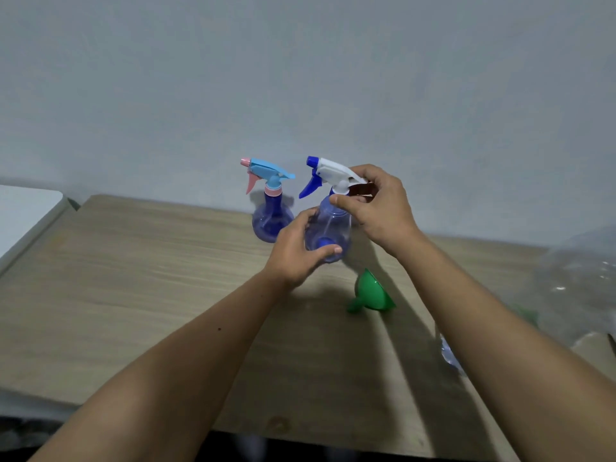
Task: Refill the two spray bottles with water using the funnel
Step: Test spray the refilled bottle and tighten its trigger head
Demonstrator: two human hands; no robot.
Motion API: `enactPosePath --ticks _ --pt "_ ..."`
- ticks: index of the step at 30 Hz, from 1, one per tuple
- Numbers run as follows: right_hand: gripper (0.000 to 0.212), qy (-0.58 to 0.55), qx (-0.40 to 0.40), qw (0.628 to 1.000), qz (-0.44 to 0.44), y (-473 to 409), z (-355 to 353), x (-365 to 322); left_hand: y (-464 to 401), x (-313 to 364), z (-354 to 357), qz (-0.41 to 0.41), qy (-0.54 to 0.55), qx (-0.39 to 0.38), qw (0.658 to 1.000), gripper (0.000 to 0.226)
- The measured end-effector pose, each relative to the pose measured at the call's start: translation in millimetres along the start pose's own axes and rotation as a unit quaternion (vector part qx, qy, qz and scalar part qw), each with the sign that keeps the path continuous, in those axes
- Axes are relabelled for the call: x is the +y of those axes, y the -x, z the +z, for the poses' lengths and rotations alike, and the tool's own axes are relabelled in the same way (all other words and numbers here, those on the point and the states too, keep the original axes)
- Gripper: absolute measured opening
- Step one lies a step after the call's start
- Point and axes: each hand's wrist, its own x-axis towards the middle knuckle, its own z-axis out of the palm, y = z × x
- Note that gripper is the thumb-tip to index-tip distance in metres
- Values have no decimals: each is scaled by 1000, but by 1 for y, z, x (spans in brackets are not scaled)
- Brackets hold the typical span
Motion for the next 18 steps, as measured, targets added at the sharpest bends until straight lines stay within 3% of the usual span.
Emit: enactPosePath --ticks 18 --pt "51 7 35 999 -8 -9 1 7 -17 -9 17 3 2 9 1000 96"
